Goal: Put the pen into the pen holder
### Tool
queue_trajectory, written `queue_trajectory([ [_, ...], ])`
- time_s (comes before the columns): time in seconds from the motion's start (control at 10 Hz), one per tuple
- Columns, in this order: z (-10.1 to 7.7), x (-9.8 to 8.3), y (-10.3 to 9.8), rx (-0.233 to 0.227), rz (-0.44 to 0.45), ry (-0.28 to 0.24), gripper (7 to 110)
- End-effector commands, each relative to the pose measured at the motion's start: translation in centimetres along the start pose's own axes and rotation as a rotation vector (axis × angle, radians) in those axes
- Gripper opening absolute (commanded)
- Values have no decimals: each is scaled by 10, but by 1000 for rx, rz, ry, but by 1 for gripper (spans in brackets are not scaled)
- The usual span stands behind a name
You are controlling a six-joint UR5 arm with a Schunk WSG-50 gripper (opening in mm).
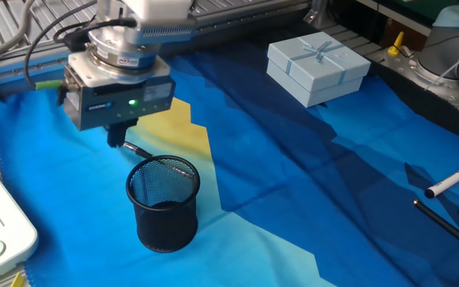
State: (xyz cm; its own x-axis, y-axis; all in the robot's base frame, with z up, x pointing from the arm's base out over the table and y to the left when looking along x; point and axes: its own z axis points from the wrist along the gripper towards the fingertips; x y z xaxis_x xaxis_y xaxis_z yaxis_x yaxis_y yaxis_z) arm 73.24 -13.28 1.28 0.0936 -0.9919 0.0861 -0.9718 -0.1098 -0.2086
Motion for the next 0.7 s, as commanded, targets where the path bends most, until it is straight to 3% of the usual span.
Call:
queue_trajectory([
  [0.0, 1, -15, -2, 4, -5, -64, 7],
  [0.2, -2, -20, 1, -1, -9, -83, 7],
  [0.3, -4, -19, 5, -15, 9, -78, 22],
  [0.6, -10, -6, 14, -48, 25, -27, 22],
])
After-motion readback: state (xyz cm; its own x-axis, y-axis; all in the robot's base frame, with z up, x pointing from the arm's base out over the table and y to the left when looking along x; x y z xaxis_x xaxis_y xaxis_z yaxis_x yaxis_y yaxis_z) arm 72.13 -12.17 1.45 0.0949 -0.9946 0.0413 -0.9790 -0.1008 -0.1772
